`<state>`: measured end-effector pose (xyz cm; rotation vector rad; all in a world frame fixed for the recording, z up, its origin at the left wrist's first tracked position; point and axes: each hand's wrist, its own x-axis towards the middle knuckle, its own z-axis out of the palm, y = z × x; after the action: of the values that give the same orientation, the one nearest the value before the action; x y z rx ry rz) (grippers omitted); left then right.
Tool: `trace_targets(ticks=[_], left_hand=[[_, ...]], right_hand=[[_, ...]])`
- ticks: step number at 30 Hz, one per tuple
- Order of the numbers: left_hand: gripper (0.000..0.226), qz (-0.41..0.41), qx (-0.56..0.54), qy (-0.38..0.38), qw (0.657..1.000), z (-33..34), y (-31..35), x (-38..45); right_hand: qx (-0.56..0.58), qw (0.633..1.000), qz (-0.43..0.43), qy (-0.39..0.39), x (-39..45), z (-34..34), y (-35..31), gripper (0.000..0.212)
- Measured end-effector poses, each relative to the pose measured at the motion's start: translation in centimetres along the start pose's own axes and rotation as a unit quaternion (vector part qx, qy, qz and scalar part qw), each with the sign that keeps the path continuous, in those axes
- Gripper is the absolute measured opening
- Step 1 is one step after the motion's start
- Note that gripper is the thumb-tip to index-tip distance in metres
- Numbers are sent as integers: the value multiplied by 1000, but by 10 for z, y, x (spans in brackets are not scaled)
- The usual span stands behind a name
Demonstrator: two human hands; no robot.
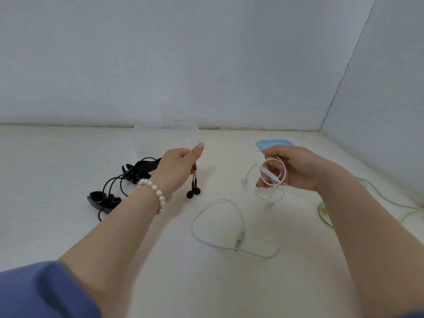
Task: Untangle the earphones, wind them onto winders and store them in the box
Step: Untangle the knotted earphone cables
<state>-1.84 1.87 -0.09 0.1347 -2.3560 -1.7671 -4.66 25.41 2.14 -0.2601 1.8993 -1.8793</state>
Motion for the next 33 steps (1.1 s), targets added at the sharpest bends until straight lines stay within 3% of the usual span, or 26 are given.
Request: trace_targets(ticks=[3, 7, 9, 11, 13, 14, 17, 19, 22, 24, 26, 28, 29, 31, 33], left_hand=[[44, -36, 30, -3, 999, 2, -6, 8], [33, -58, -12, 17, 998, 2, -12, 14], [32, -22, 76, 24, 997, 2, -17, 14], [43, 30, 288, 39, 956, -1, -23, 13], [50, 88, 454, 85, 882, -3, -20, 9], [47, 114, 490, 115, 857, -4, -13, 5], [34, 176, 497, 215, 822, -6, 4, -2], [36, 202, 472, 228, 827, -7, 8, -7], [36, 210, 356, 97, 905, 5, 15, -23], [32, 135, 120, -70, 981, 21, 21, -38], [43, 11, -66, -254, 965, 33, 24, -52], [61, -24, -39, -407, 912, 35, 27, -63], [59, -5, -6, -451, 892, 33, 29, -67], [37, 43, -32, -458, 888, 24, 37, -72], [31, 47, -111, -419, 900, 14, 42, -68]], right_hand=[[39, 999, -8, 1, -1, -3, -3, 40], [130, 990, -56, 3, 1, -9, -10, 40], [181, 980, -84, 7, 0, -10, -14, 40], [216, 971, -102, 9, 1, -10, -17, 39], [234, 965, -117, 7, 1, -9, -18, 35], [240, 963, -122, 2, 1, -7, -19, 32], [272, 953, -131, -8, 2, -1, -22, 30], [299, 945, -131, -5, 3, 2, -24, 30], [339, 931, -131, 1, 2, 10, -28, 37], [356, 926, -128, 13, 4, 15, -28, 43], [370, 919, -130, 32, 6, 20, -28, 48], [380, 915, -127, 45, 6, 23, -27, 39], [377, 917, -120, 50, 6, 23, -26, 29], [335, 934, -88, 84, 7, 17, -23, 8], [215, 963, -55, 152, 9, 7, -16, 16]])
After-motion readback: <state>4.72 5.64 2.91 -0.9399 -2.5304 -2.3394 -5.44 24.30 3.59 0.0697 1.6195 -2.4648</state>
